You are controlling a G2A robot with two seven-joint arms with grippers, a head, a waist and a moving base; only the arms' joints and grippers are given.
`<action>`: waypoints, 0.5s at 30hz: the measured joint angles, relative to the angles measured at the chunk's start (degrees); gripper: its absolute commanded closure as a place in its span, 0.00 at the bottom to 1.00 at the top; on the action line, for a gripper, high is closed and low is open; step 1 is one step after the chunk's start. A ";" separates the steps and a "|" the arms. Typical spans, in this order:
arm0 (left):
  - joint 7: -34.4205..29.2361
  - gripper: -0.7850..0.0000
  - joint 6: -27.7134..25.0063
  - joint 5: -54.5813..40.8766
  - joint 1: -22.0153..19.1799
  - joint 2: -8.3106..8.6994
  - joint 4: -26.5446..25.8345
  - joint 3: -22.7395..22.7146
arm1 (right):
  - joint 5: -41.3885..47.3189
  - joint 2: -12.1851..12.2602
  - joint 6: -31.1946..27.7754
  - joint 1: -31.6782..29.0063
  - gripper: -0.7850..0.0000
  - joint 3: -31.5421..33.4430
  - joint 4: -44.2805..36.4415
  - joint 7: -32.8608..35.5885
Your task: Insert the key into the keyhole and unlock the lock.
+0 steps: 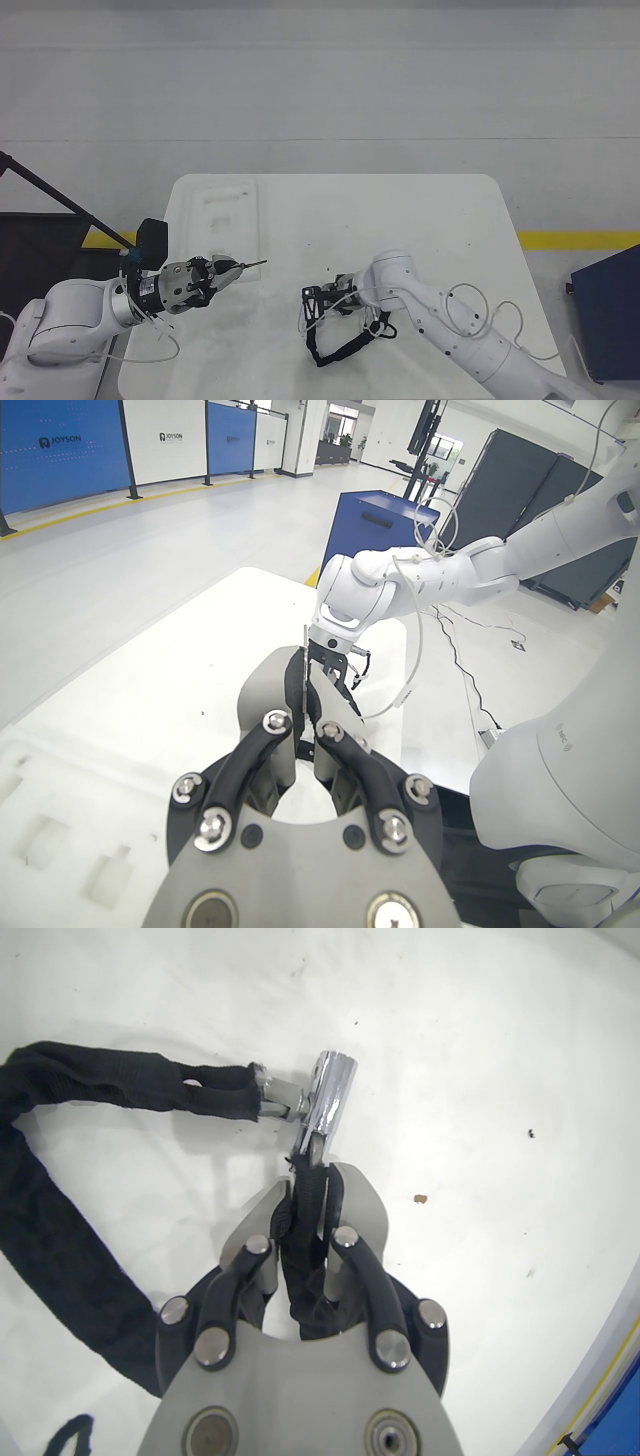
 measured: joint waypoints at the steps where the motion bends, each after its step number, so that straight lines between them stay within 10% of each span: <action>1: 0.00 1.00 0.00 0.00 0.00 0.00 0.00 0.00 | 0.00 -0.06 0.06 0.09 0.74 -0.10 0.14 -0.10; 6: 0.00 1.00 0.00 0.00 0.00 0.00 0.00 0.00 | 0.11 -0.37 0.38 0.56 0.80 -0.60 0.90 -0.60; 8: 0.00 1.00 0.00 0.00 0.00 0.00 0.00 0.00 | 0.03 -0.48 0.48 0.71 1.00 -0.77 1.20 -0.77; 15: 0.00 1.00 0.00 0.00 0.00 0.00 0.00 0.00 | -3.71 -0.42 1.12 0.79 1.00 -1.03 0.40 -3.75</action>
